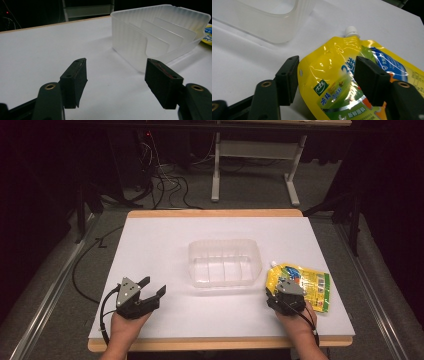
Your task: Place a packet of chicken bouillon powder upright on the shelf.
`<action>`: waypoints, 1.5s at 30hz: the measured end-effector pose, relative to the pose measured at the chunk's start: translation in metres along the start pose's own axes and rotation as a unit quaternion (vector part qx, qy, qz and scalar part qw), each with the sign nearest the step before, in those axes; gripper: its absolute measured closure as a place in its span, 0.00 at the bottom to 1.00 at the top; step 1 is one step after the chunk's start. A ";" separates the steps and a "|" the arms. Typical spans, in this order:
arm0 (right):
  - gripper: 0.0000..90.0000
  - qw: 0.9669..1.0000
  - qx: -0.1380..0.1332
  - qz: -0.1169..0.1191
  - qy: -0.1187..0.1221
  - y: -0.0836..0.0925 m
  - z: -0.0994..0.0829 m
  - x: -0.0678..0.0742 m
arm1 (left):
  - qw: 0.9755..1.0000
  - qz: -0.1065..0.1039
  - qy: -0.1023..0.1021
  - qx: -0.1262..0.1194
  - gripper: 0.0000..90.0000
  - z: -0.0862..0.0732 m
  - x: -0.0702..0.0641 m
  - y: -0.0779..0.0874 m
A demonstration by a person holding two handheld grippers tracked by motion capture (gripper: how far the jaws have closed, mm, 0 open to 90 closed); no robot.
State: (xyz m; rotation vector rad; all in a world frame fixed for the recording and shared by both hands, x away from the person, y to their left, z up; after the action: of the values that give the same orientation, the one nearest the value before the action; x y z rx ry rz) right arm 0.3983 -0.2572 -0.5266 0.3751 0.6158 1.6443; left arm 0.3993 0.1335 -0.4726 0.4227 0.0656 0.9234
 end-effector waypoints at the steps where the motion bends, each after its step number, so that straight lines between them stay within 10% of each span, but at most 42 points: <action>1: 0.44 1.000 0.000 0.000 0.000 0.000 0.000 0.000 | 1.000 0.001 0.001 -0.002 0.38 0.000 0.001 0.000; 10: 0.65 0.999 0.033 0.022 0.025 0.001 -0.014 0.009 | 1.000 0.001 -0.002 0.000 0.38 0.000 0.000 0.000; 17: 0.72 0.996 0.035 0.003 0.078 -0.002 -0.017 0.021 | 1.000 -0.001 0.000 0.000 0.39 0.000 0.000 0.000; 26: 0.66 0.996 0.032 -0.015 0.084 -0.004 -0.015 0.019 | 1.000 -0.002 0.002 -0.001 0.39 0.001 -0.001 0.000; 31: 0.76 0.997 0.023 -0.034 0.068 0.003 -0.012 0.005 | 1.000 -0.002 0.004 -0.002 0.39 0.000 0.000 0.001; 38: 0.94 0.993 0.036 -0.043 0.109 -0.002 -0.016 0.009 | 1.000 -0.003 0.004 -0.003 0.39 0.001 -0.001 0.002; 42: 1.00 0.994 0.023 -0.028 0.099 0.003 -0.010 0.005 | 1.000 -0.002 0.006 -0.003 0.39 0.001 0.001 0.002; 45: 1.00 0.999 -0.002 0.001 0.049 0.012 -0.002 -0.003 | 1.000 -0.002 0.009 -0.004 0.39 0.001 0.002 0.002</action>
State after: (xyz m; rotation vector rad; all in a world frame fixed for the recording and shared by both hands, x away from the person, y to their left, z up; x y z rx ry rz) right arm 0.3881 -0.2611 -0.5211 0.2925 0.6856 1.6738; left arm 0.3991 0.1355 -0.4710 0.4074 0.0797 0.9236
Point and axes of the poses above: each handheld gripper's, and its own axes: y roughly backward along the jaws, z roughly out of its top, x roughly to its left, the point moved 10 cm from there along -y, roughly forward along the jaws, and after that the axes turned 11 degrees about -y, right-handed, at the moved point
